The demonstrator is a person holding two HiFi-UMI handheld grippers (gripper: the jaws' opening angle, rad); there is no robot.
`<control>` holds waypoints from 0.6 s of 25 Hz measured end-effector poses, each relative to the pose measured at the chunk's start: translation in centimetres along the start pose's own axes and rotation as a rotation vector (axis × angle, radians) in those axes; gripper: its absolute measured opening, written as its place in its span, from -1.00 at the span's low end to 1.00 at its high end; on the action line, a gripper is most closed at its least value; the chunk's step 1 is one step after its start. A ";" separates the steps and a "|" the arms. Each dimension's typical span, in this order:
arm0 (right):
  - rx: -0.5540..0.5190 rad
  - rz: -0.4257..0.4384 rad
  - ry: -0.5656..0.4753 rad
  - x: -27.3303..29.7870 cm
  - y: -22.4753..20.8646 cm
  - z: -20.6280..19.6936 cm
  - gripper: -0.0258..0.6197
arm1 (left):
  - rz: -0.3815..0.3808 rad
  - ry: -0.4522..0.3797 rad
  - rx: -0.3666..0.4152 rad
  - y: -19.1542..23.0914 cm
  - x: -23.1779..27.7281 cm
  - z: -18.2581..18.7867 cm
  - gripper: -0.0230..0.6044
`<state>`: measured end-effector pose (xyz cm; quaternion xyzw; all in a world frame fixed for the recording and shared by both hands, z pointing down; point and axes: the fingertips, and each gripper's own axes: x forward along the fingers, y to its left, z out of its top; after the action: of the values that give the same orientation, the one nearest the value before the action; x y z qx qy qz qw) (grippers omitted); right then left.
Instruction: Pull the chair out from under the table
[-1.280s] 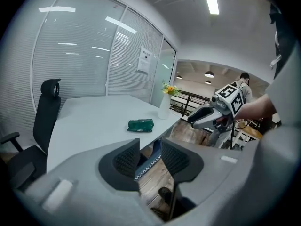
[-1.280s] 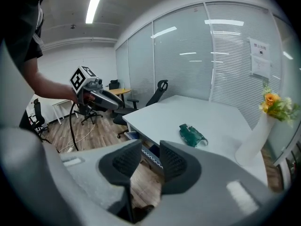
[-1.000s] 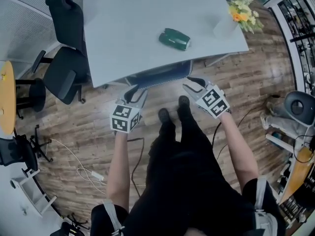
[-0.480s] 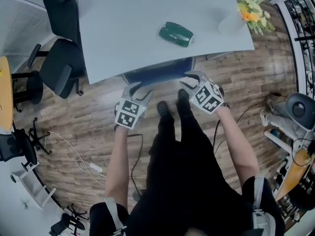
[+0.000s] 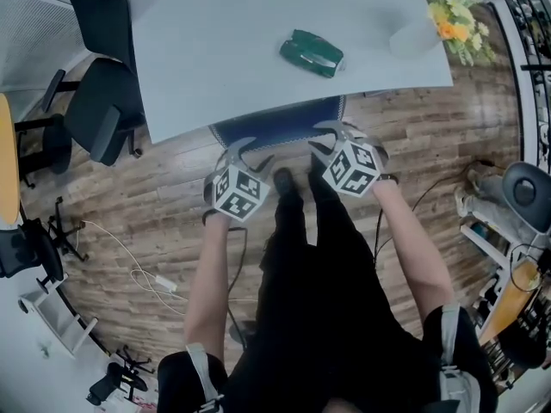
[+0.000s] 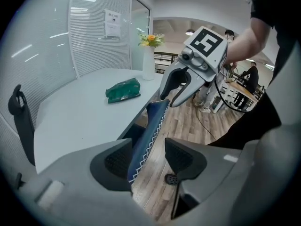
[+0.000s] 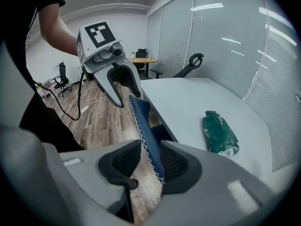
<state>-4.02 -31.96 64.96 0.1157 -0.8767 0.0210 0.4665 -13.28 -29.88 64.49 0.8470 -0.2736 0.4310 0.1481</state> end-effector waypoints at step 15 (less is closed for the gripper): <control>-0.084 0.027 0.059 2.8 0.4 -0.9 -0.52 | 0.052 0.096 0.120 0.7 3.2 -1.1 -0.42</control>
<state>-4.85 -31.90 67.82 0.0836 -0.8640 -0.0062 0.4964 -12.85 -30.96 67.73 0.8253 -0.2616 0.4906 0.0989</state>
